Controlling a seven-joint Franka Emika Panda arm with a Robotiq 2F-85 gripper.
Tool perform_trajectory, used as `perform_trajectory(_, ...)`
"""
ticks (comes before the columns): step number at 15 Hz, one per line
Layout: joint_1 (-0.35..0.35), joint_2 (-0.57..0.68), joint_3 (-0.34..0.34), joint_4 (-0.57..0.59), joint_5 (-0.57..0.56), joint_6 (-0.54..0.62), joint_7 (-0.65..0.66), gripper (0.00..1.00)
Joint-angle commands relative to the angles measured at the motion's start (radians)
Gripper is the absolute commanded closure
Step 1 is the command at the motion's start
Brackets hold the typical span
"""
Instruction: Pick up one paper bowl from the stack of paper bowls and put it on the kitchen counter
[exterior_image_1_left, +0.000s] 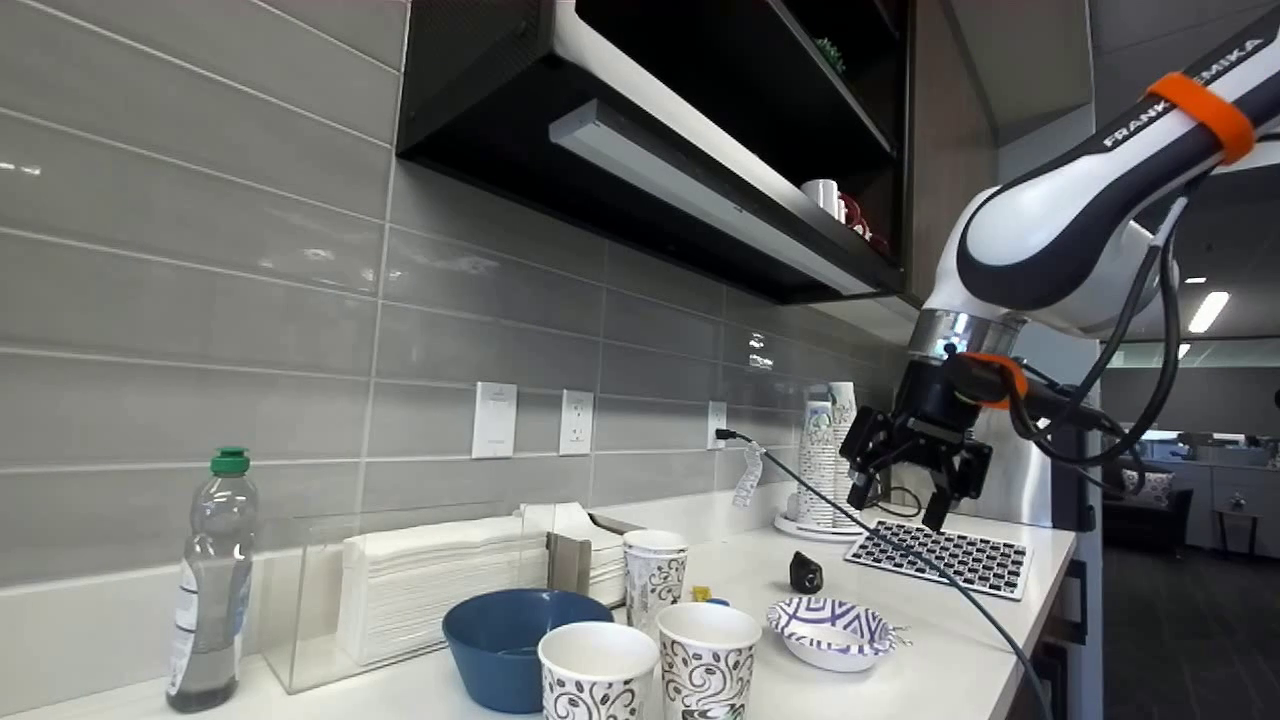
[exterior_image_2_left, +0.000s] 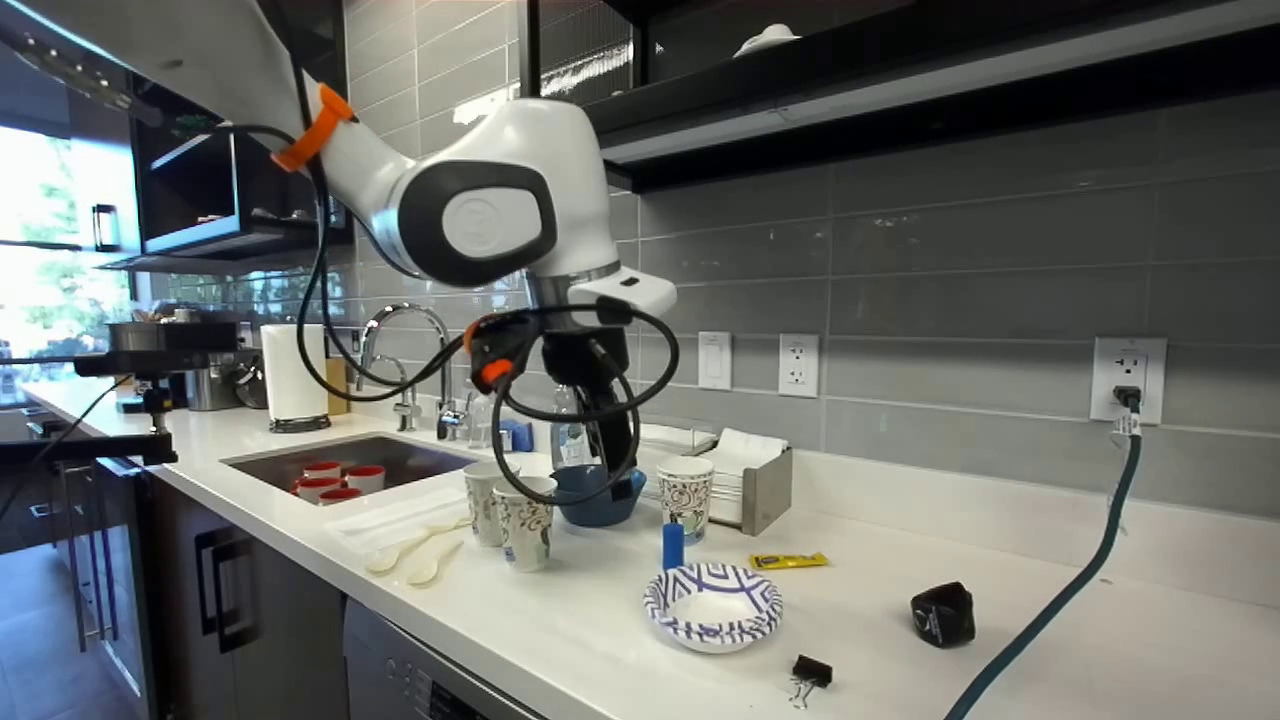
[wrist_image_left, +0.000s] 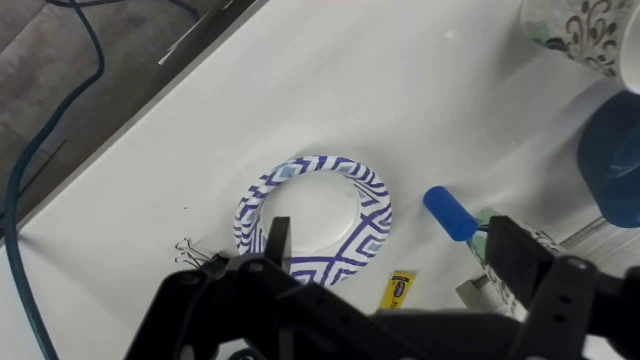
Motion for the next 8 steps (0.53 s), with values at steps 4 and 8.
perform_trajectory(4,0.010,0.040,-0.013,0.003,-0.006,0.017,0.003,0.00)
perform_trajectory(8,0.008,0.095,-0.054,0.018,0.004,0.026,-0.053,0.00)
